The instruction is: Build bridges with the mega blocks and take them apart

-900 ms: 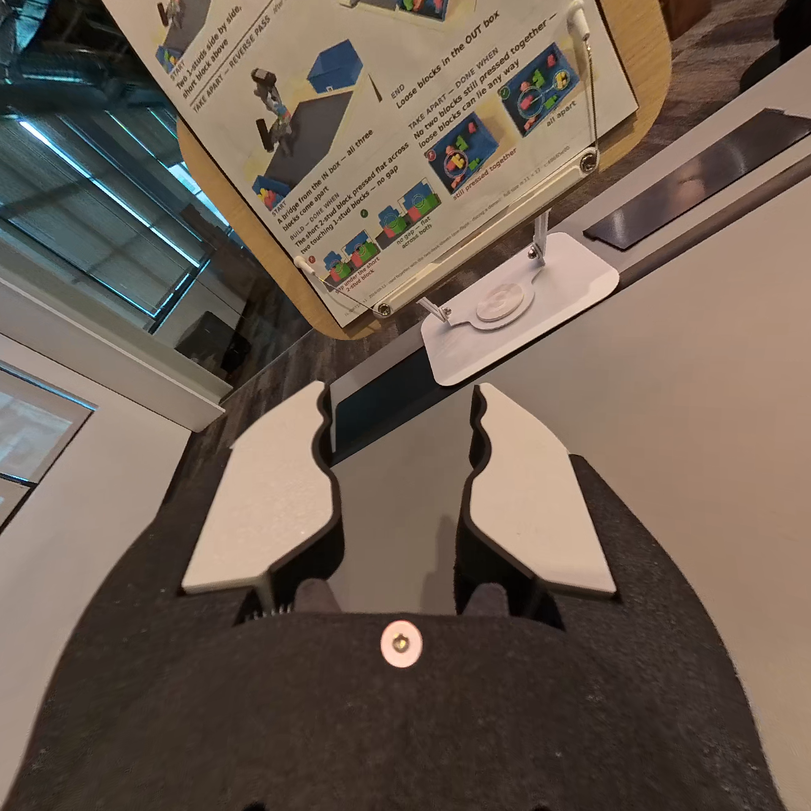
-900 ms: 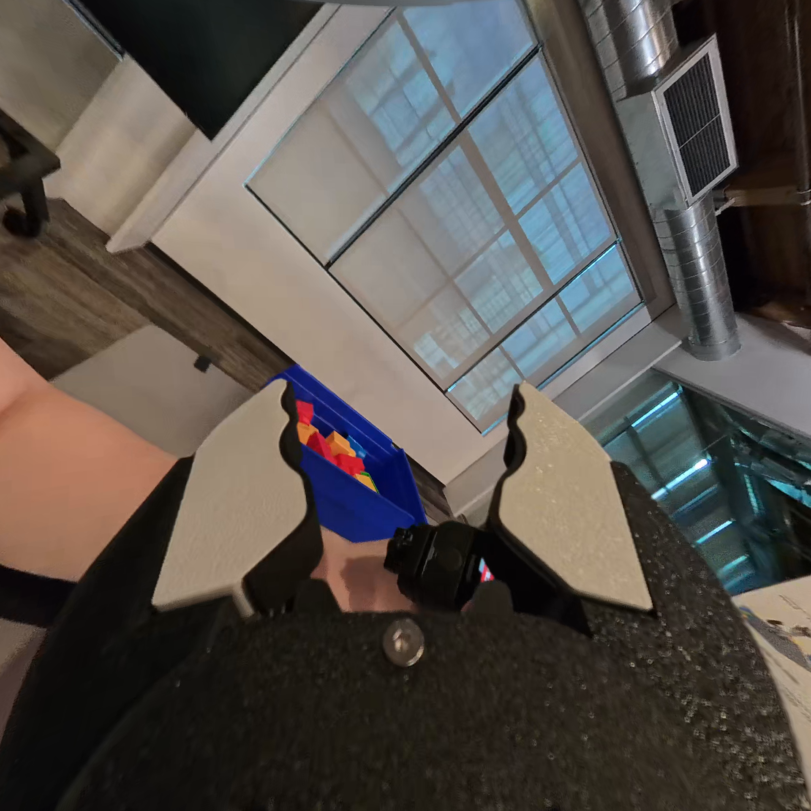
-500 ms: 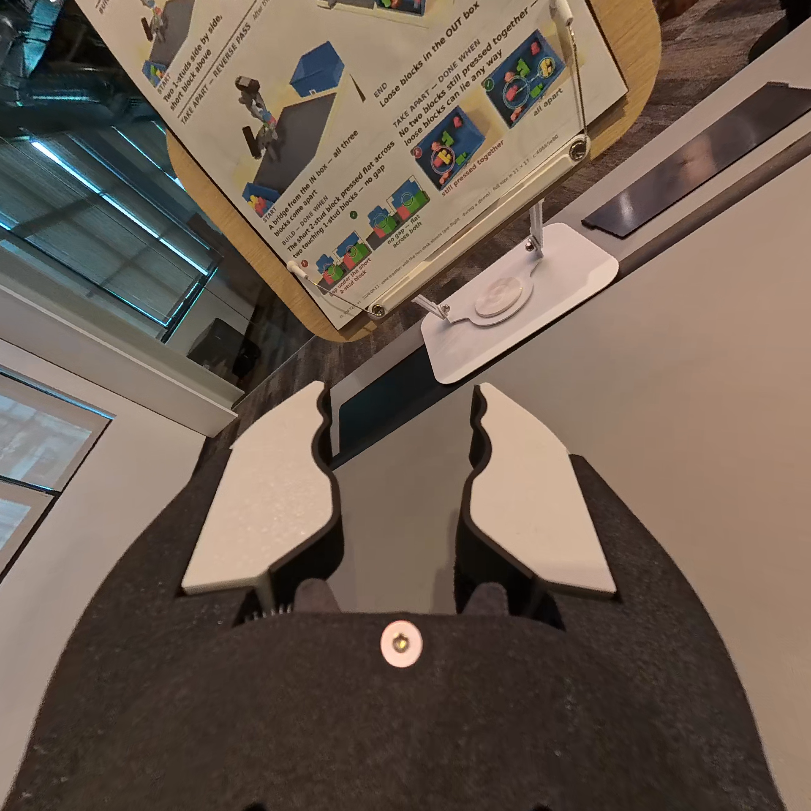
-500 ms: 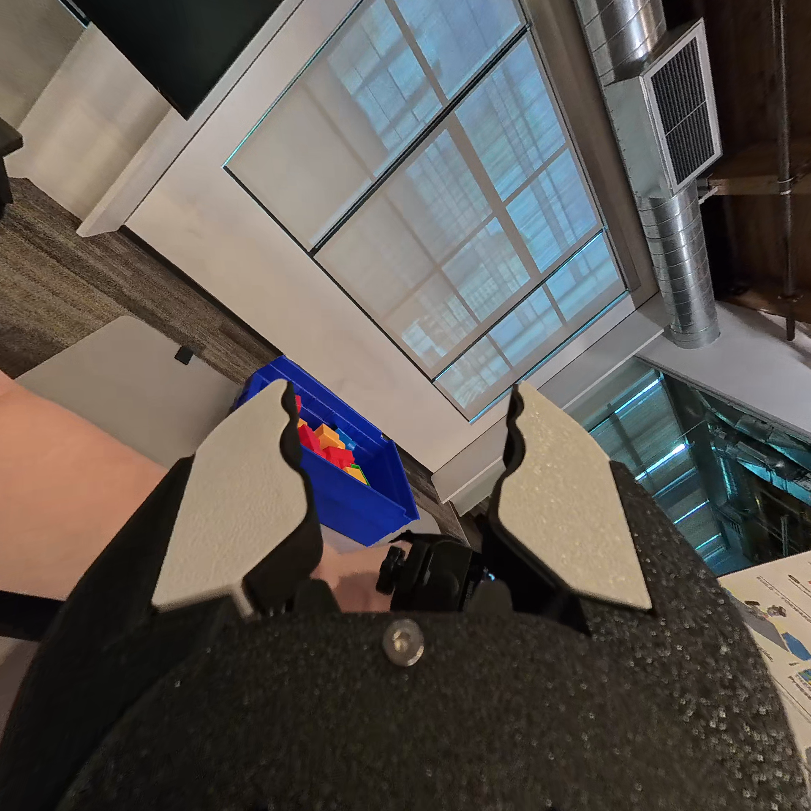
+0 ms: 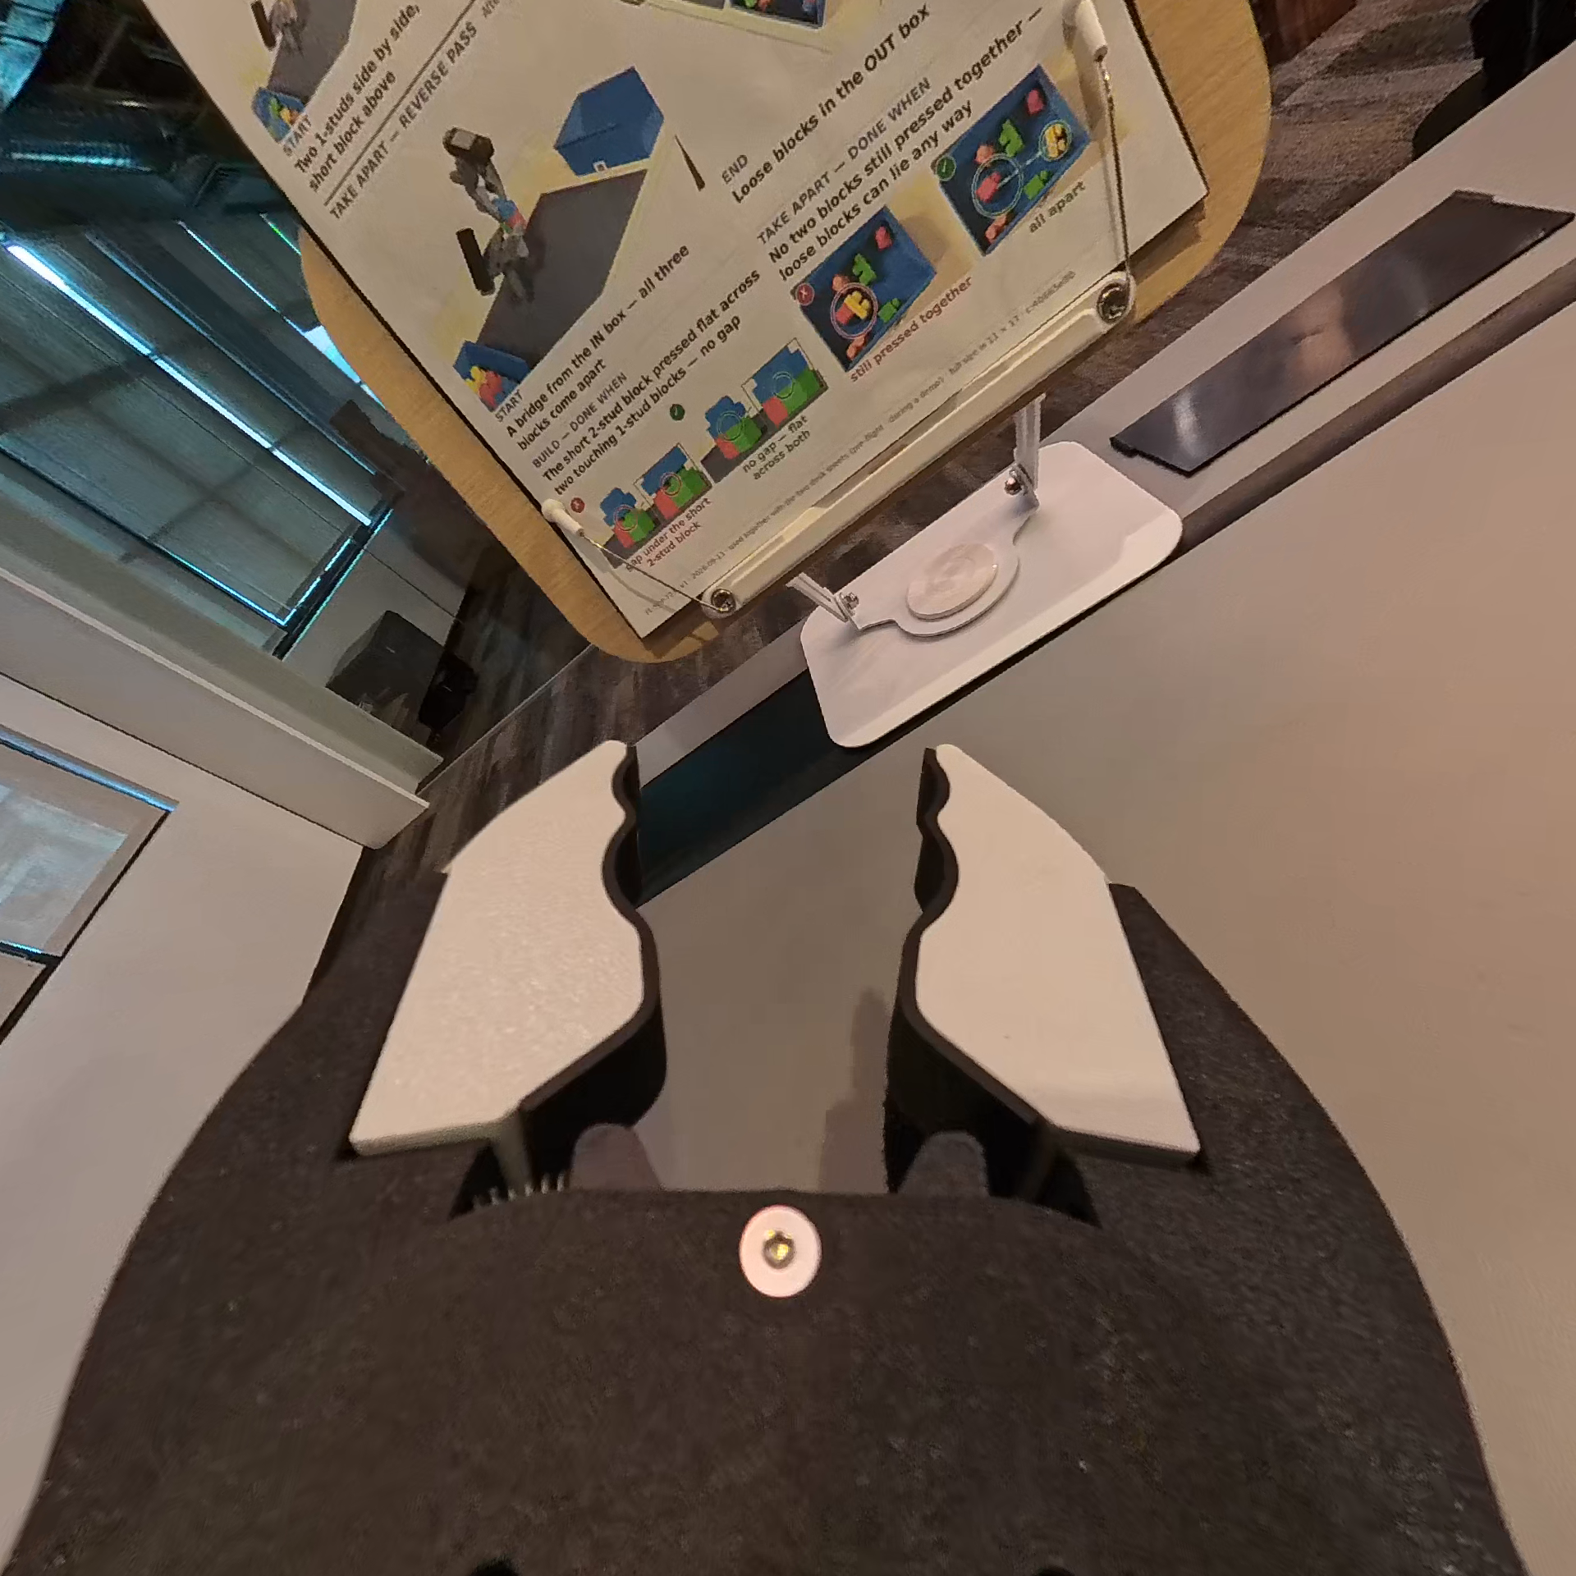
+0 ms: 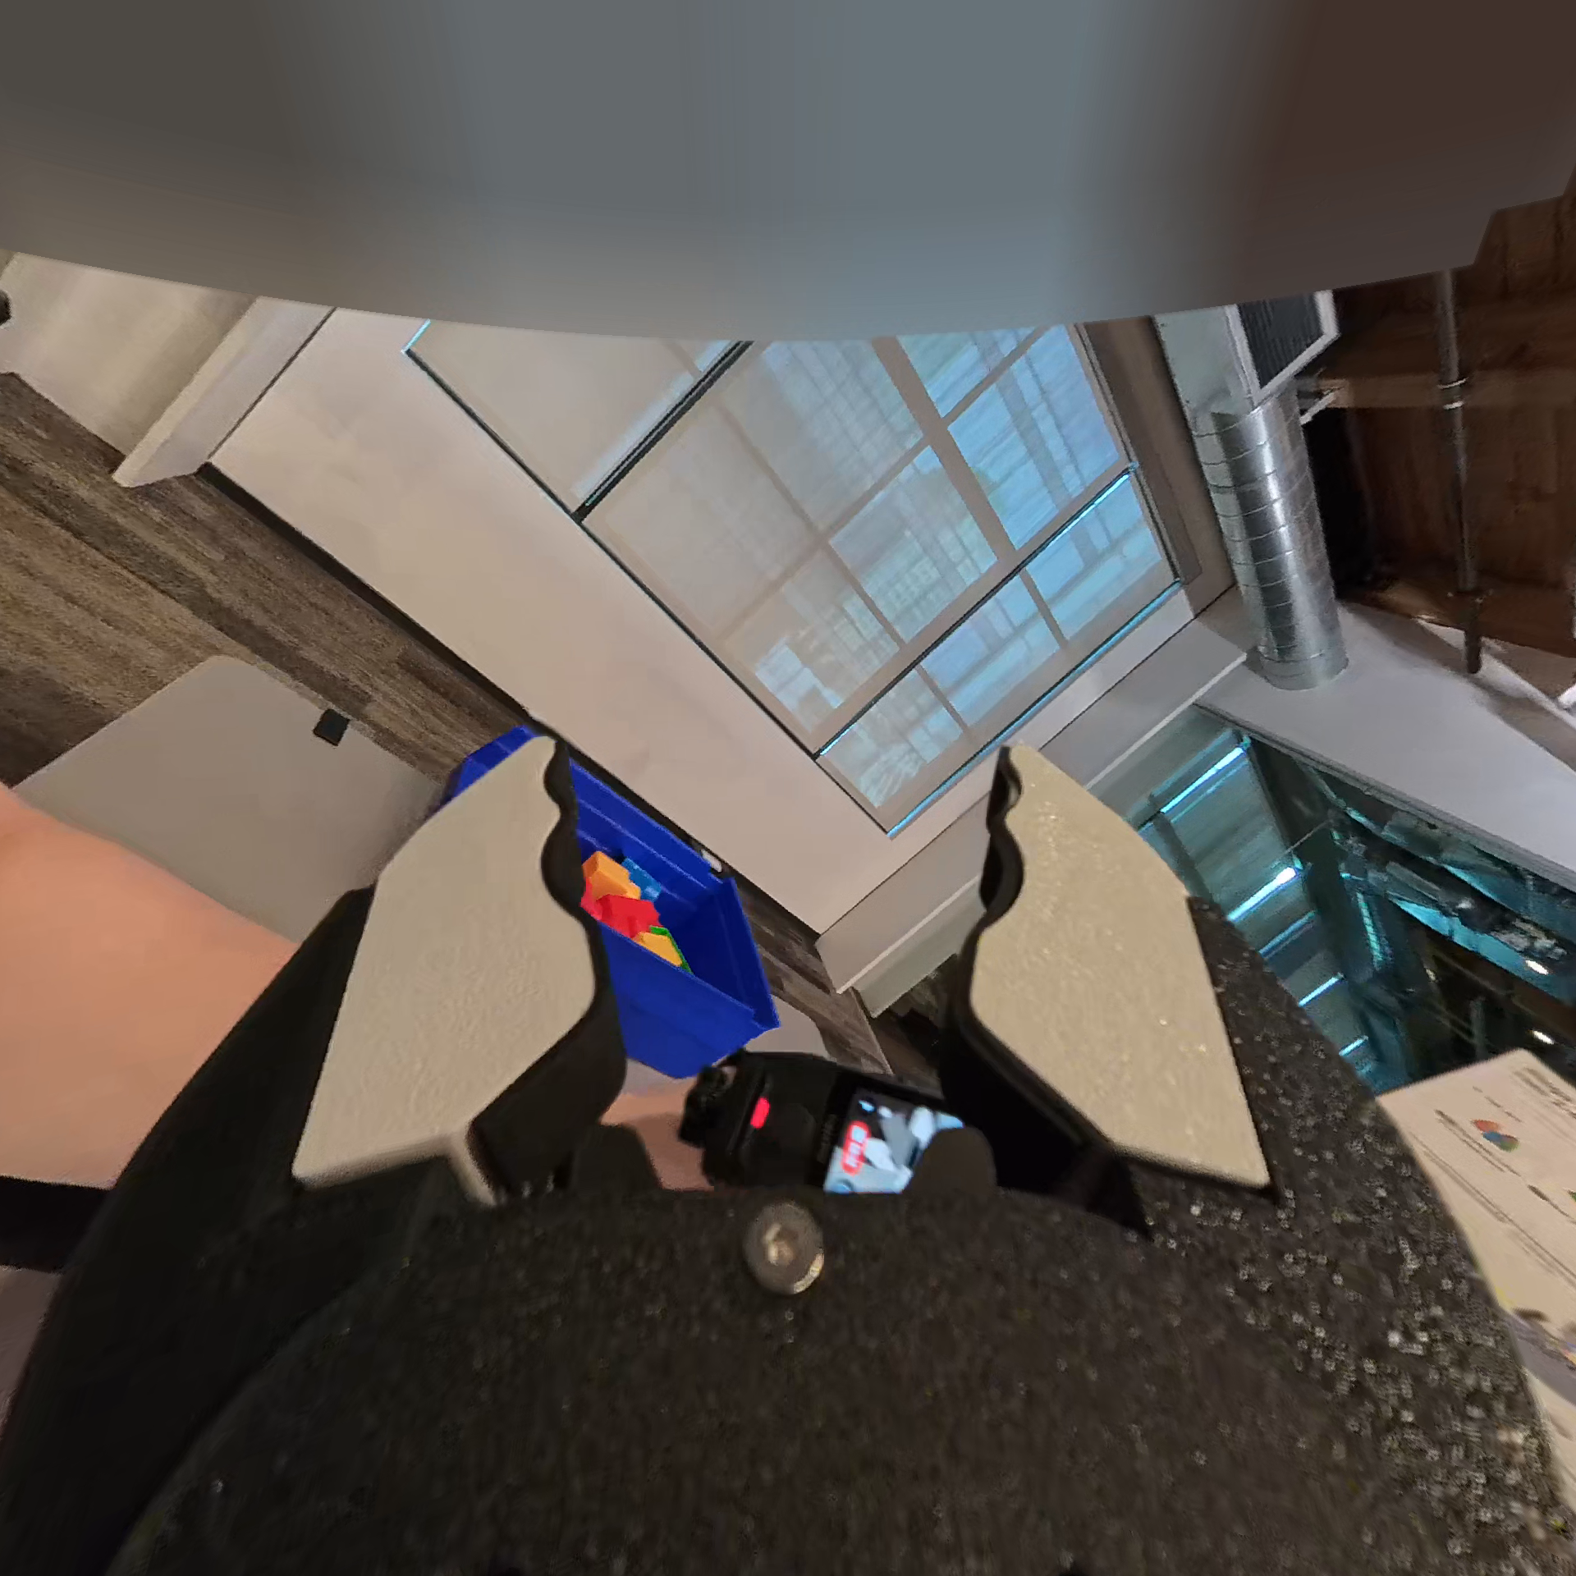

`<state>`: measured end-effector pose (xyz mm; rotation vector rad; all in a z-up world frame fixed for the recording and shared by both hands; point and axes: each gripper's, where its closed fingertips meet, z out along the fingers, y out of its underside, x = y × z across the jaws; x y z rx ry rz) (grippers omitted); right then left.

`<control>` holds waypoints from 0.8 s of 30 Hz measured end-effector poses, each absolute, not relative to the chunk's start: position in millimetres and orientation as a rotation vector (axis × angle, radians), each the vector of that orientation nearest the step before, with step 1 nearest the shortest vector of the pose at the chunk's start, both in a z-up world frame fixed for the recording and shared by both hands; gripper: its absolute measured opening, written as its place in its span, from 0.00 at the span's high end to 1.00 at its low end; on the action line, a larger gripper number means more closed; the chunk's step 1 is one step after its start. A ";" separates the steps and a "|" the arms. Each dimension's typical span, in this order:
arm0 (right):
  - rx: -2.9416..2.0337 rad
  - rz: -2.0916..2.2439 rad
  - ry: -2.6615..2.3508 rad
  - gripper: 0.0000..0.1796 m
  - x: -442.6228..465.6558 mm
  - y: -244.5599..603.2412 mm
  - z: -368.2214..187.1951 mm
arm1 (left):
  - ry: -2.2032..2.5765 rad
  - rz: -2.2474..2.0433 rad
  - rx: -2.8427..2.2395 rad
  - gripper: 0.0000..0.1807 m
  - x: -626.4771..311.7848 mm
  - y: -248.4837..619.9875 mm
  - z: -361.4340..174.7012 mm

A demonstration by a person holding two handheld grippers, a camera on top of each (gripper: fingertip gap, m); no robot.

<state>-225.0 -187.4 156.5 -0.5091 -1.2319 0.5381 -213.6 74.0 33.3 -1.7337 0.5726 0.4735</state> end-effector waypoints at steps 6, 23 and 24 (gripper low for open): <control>-0.570 0.544 -1.017 0.50 -156.8 -144.5 201.5 | 0.492 0.356 -1.695 0.63 -226.1 73.4 50.9; -1.676 0.010 -0.732 0.48 -52.6 115.8 12.7 | 0.828 -0.327 -0.830 0.54 -84.6 -112.2 177.4; -1.687 -0.038 -0.778 0.48 -63.2 114.1 6.0 | 0.874 -0.308 -0.806 0.53 -69.4 -123.2 170.7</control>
